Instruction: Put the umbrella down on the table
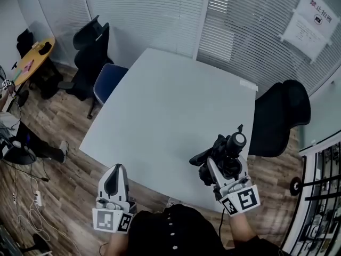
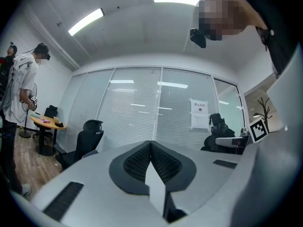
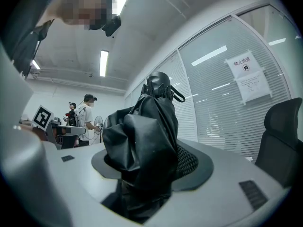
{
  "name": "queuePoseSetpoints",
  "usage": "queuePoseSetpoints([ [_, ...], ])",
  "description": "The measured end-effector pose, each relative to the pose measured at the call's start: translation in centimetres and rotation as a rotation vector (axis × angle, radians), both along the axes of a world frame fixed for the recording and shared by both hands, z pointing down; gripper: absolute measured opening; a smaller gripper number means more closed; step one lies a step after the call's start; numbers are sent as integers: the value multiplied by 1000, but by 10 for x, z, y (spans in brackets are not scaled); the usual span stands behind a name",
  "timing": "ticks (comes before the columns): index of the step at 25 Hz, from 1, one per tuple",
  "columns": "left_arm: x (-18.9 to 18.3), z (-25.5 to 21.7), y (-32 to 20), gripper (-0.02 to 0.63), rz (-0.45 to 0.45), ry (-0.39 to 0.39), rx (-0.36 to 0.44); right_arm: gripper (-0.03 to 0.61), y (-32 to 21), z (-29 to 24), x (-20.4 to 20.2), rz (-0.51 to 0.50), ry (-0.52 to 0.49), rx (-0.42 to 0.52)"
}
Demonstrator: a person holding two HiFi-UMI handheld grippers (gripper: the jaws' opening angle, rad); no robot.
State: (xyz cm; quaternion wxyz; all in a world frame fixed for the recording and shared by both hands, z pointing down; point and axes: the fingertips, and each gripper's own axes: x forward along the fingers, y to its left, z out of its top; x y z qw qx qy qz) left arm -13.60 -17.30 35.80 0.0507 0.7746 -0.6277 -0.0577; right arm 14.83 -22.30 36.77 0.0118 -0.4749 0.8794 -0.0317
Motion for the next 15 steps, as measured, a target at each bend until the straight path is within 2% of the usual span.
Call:
queuePoseSetpoints([
  [6, 18, 11, -14, 15, 12, 2, -29, 270, -14, 9, 12, 2, -15, -19],
  [15, 15, 15, -47, 15, 55, -24, -40, 270, -33, 22, 14, 47, -14, -50],
])
